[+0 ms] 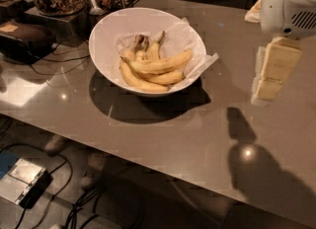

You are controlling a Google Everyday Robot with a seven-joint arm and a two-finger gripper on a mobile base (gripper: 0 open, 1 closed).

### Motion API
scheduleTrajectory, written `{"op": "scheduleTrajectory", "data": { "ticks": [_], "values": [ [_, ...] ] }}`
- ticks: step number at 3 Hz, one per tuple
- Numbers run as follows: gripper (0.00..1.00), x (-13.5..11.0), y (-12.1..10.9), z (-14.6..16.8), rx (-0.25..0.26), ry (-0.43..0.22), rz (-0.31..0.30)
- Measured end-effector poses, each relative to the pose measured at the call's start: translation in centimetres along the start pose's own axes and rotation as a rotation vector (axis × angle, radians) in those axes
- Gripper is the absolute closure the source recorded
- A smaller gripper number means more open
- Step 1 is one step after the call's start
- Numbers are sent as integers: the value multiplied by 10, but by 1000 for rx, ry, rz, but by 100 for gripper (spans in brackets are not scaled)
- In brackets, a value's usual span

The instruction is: Pick banana from white bowl

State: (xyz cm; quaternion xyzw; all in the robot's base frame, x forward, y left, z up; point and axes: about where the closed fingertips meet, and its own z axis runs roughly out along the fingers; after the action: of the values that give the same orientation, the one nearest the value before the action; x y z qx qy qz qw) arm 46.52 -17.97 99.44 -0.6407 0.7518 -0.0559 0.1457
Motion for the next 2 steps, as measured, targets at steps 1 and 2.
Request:
{"op": "scheduleTrajectory", "data": {
  "ticks": [1,2],
  "values": [
    [0,-9,-4,4,15,7,-16],
    [0,-46,-25,17,27,-19,-60]
  ]
}}
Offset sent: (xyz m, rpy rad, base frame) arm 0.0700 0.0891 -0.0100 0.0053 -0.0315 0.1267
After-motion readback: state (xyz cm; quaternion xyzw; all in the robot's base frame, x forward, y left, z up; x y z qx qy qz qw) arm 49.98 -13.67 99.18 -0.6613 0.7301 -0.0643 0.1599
